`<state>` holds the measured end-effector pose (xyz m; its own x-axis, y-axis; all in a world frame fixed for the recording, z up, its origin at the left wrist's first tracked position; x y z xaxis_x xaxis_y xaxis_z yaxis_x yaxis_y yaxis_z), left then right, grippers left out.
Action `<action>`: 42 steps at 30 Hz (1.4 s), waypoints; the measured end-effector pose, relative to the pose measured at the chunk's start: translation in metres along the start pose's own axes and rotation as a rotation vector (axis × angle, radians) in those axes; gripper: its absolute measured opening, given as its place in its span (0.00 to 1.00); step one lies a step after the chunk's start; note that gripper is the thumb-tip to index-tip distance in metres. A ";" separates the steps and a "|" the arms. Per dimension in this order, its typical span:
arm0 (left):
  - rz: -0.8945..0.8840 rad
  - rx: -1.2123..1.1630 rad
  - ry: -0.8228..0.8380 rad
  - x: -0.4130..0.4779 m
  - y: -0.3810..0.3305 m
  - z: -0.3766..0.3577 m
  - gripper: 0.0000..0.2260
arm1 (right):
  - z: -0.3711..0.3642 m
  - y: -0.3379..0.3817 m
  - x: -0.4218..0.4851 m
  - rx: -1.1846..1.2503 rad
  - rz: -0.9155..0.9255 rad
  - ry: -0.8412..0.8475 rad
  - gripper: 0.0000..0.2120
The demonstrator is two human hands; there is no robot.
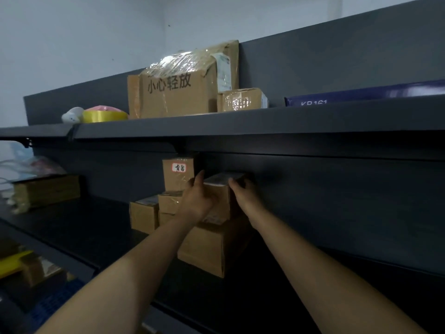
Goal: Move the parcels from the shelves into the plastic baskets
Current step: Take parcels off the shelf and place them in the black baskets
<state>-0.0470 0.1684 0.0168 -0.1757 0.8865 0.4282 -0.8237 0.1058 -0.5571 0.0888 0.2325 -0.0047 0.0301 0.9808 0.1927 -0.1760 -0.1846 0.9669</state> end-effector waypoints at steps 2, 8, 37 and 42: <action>0.059 -0.163 0.045 0.011 0.002 -0.007 0.32 | -0.007 -0.007 0.014 0.107 -0.100 -0.013 0.40; 0.227 -0.494 0.046 0.020 0.014 -0.019 0.16 | -0.016 -0.015 0.017 0.485 -0.223 0.079 0.26; 0.266 -0.984 0.117 -0.040 0.105 0.045 0.14 | -0.041 -0.034 -0.098 -0.608 0.087 0.041 0.18; 0.304 -1.061 0.167 -0.045 0.098 0.027 0.07 | -0.009 -0.021 -0.115 -0.560 0.161 -0.143 0.15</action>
<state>-0.1348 0.1270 -0.0380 -0.1517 0.9818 0.1139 0.1337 0.1345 -0.9819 0.0802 0.1243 -0.0481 0.0856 0.9177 0.3879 -0.6797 -0.2308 0.6962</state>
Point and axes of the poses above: each hand's wrist, its own x-axis towards the middle knuckle, its own z-axis out of the back of the hand, y = z × x, the point moved 6 cm from there along x, towards the middle knuckle, and after that the axes turned 11 degrees about x, right-handed, at the moved point
